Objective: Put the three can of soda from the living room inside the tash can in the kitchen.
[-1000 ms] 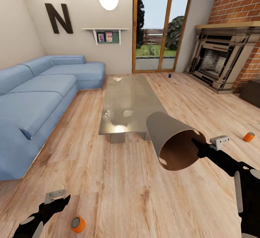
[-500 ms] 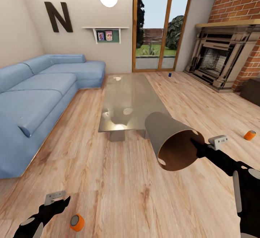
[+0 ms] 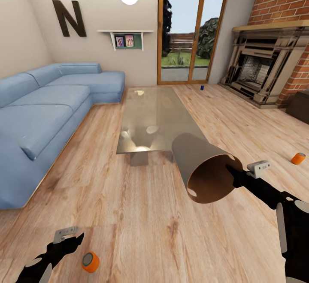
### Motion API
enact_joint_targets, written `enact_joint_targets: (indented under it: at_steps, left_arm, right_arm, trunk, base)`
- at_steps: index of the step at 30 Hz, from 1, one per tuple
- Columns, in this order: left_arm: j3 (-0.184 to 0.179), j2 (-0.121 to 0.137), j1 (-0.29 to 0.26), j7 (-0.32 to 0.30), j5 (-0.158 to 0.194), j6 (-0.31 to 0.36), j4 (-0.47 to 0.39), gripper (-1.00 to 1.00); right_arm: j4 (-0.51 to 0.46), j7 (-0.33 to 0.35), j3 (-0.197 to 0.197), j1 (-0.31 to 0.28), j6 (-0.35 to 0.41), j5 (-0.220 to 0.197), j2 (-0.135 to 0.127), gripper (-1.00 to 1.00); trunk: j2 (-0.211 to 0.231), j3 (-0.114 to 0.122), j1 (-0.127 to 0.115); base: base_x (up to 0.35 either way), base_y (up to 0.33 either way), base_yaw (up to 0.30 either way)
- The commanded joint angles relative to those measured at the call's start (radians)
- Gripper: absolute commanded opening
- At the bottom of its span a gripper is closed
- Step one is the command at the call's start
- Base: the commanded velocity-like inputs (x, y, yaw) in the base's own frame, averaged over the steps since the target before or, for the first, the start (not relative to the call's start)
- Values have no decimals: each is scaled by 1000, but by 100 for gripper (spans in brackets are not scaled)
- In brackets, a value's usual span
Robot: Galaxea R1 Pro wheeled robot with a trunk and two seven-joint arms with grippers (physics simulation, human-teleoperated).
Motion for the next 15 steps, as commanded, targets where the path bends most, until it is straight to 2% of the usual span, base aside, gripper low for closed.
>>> enact_joint_targets:
  at_steps: [1,15]
  left_arm:
    - [0,0,0,0,0,0,0,100]
    - [0,0,0,1,0,0,0,100]
  right_arm:
    - [-1,5,0,-1,3,-13,0,-100]
    - [-1,5,1,1,3,-13,0,-100]
  trunk:
    - [-7,-3,4]
    - [-105,-47,58]
  base:
    - [0,0,0]
    - [0,0,0]
